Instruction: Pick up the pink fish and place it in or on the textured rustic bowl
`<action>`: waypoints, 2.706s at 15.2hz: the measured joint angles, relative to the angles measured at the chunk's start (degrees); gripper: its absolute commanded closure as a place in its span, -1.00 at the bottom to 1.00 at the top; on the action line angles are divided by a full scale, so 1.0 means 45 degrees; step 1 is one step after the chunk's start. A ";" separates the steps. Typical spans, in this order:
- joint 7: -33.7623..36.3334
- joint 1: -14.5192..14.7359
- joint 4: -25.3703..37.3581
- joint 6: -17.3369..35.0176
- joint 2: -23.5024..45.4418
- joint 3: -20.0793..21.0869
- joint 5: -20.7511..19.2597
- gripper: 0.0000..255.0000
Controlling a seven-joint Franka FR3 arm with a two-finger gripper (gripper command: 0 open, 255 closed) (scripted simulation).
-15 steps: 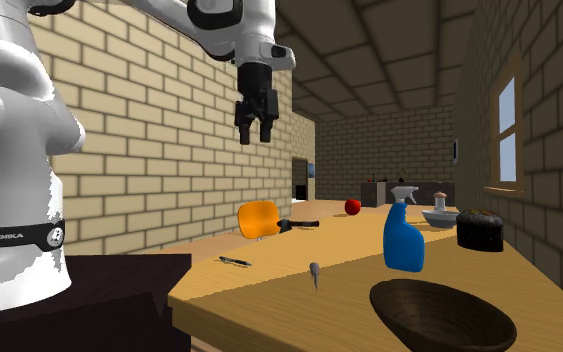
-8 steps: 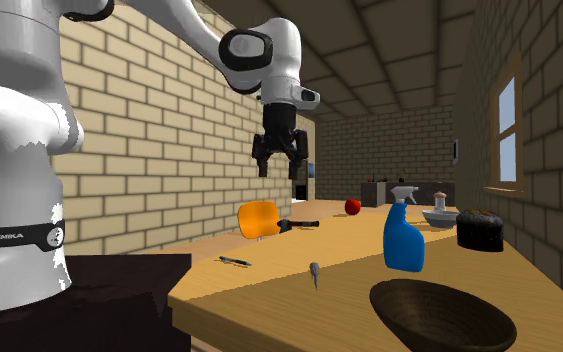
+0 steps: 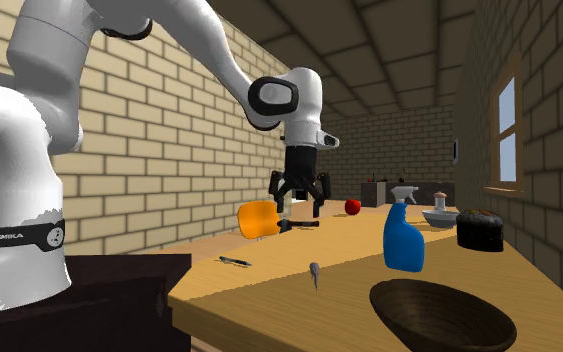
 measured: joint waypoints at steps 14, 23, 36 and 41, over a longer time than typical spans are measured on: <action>-0.2323 0.0418 0.3363 0.1498 0.5180 0.0660 -0.1081 -1.00; -0.2335 0.0398 0.3333 0.2092 0.5742 0.0644 -0.1106 -1.00; -0.2335 0.0399 0.3295 0.2057 0.5665 0.0644 -0.1106 1.00; -0.2365 0.0393 0.3111 0.1598 0.5022 0.0656 -0.1091 1.00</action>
